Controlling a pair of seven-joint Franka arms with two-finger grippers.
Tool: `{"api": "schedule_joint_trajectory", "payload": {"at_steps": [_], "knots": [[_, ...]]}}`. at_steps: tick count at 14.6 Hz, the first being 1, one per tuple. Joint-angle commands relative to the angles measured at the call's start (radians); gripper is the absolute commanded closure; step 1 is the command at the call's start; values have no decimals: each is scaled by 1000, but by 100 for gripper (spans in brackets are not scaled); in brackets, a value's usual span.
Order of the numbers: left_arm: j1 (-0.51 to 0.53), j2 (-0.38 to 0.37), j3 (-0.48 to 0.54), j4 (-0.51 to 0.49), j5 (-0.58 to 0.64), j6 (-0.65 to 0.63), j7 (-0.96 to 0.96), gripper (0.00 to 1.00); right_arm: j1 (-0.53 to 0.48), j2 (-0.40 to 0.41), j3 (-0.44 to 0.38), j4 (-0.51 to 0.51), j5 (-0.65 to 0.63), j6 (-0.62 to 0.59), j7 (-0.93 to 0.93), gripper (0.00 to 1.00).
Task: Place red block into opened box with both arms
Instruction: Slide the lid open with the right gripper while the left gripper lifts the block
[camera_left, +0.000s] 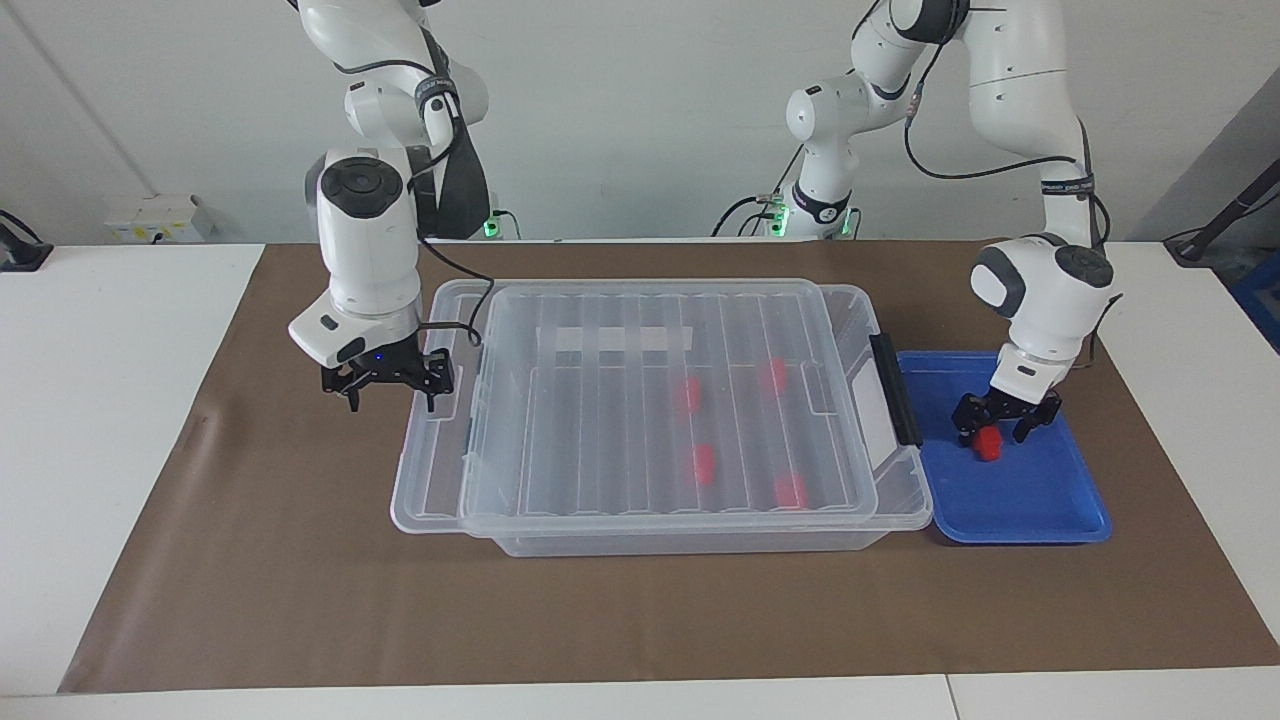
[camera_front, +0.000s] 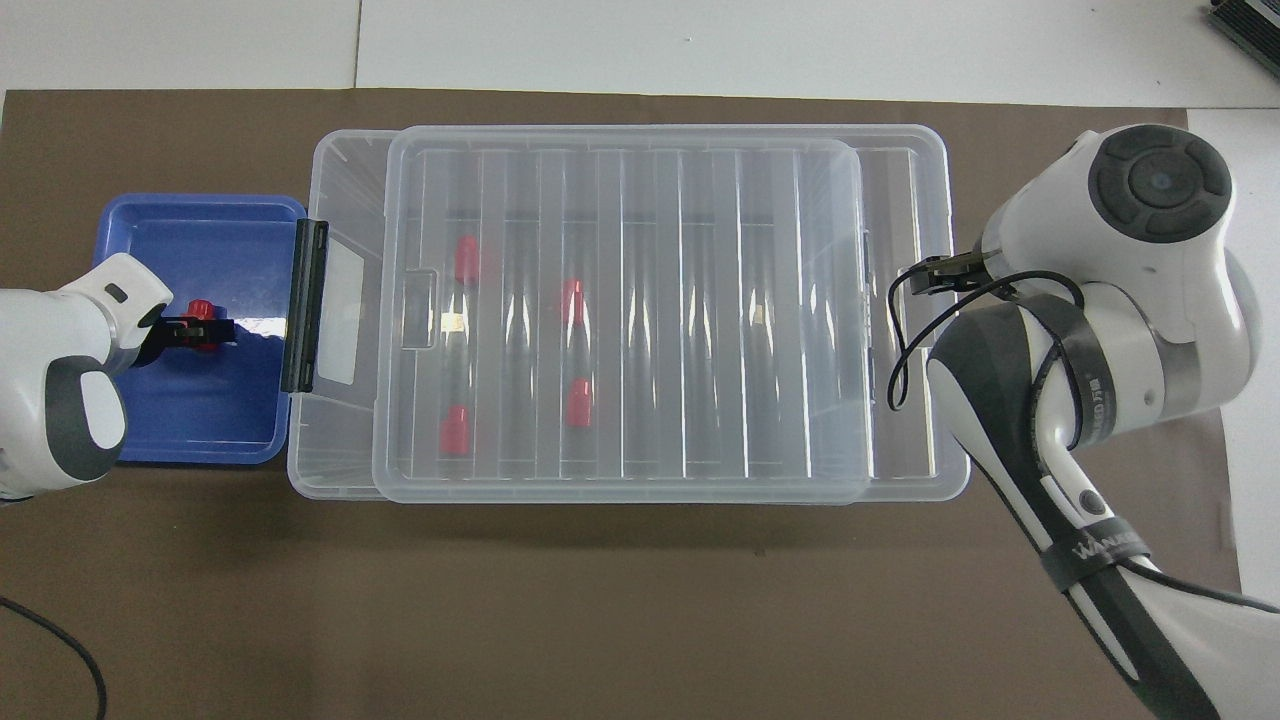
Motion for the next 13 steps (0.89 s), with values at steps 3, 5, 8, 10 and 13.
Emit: {"api": "schedule_joint_trajectory", "payload": {"at_steps": [3, 5, 8, 10, 13], "knots": [[-5, 2, 5, 3, -12, -19, 3, 100, -34, 0, 6, -2, -76, -23, -5, 0], [-8, -5, 4, 47, -12, -99, 3, 100, -45, -1, 6, 1, -91, -36, -5, 0], [-6, -57, 2, 162, -12, -338, 0, 100, -59, -3, 6, 1, -107, -48, -5, 0], [-6, -94, -1, 239, -14, -499, -20, 100, -67, -4, 5, 2, -130, -57, -5, 0], [-26, -146, -19, 336, -14, -692, -124, 100, -74, -6, 4, 2, -154, -59, -5, 0]]}}
